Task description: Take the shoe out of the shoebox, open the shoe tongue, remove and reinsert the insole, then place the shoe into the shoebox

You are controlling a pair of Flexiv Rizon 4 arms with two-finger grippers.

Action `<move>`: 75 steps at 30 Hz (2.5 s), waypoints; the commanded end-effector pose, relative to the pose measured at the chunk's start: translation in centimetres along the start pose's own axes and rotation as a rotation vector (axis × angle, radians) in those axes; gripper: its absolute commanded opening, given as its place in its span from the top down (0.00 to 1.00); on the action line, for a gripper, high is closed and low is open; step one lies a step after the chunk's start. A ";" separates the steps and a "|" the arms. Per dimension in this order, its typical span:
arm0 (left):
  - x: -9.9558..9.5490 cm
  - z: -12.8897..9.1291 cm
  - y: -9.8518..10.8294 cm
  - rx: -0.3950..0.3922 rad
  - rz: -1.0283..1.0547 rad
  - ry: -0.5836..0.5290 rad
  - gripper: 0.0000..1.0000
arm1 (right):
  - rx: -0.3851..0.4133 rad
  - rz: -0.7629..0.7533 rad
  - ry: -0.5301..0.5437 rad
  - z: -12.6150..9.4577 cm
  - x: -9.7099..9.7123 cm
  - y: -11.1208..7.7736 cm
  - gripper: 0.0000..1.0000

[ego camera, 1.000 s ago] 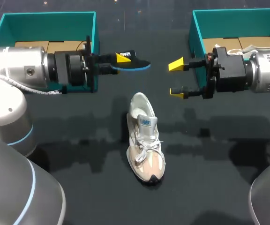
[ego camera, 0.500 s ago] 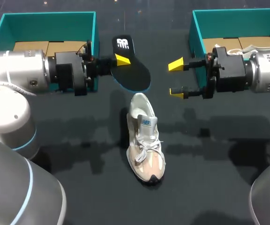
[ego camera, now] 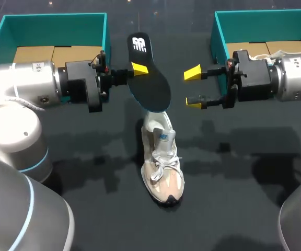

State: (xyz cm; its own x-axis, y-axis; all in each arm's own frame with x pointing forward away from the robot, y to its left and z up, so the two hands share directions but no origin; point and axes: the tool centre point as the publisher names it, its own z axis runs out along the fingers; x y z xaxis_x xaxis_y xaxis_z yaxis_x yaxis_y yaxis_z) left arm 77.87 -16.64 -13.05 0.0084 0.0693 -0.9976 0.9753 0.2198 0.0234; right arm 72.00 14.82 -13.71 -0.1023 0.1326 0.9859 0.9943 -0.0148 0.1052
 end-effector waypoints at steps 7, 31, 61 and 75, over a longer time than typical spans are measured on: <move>0.9 2.3 0.7 -0.008 0.030 -0.007 1.00 | 0.043 -0.059 0.001 2.9 -0.1 1.4 0.00; 1.0 2.9 0.9 0.024 0.088 -0.023 1.00 | 0.103 -0.064 0.021 5.4 -0.2 1.9 0.56; 0.9 2.0 0.3 0.029 0.062 -0.006 0.00 | 0.109 -0.074 0.043 6.0 -0.4 1.6 1.00; 2.1 -3.4 0.6 0.043 -0.163 0.335 0.00 | 0.148 -0.115 0.027 4.8 -1.7 2.7 1.00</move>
State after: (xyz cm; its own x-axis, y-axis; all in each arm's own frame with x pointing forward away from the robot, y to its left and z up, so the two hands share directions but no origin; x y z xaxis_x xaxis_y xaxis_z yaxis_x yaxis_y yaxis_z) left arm 77.98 -14.35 -15.99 -0.1901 0.2338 -0.9535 0.9661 0.2172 -0.1393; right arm 74.27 19.08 -15.87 -0.2145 0.0949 0.9721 0.9716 0.1225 0.2025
